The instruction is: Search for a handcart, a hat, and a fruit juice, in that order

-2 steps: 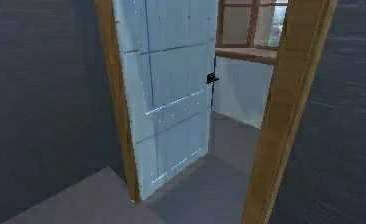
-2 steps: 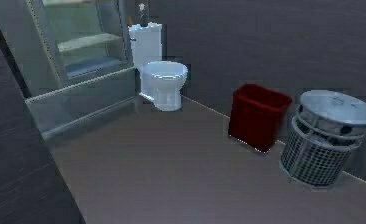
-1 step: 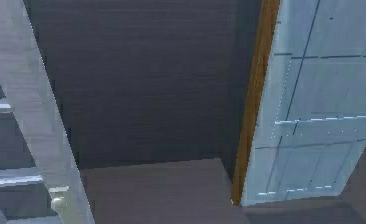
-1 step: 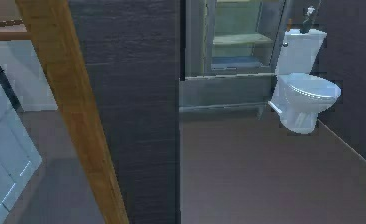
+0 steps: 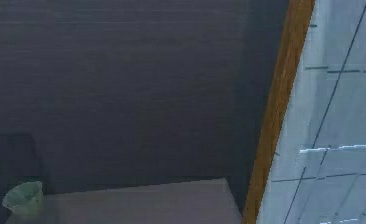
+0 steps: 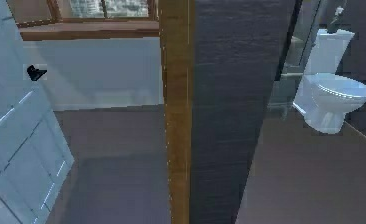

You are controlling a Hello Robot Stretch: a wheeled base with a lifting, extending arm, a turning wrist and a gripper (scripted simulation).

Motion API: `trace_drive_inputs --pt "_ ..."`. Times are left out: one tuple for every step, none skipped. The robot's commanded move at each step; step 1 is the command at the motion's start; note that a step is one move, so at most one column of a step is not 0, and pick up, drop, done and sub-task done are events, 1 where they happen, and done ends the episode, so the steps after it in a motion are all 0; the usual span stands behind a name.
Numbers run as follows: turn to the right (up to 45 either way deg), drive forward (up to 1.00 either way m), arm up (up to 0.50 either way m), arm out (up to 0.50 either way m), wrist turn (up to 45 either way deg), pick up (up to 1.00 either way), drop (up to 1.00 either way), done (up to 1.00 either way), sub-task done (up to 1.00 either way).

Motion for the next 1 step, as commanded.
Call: trace_drive_inputs --pt "45.0 0.0 0.0 0.0 0.0 0.0 0.0 0.0 0.0"
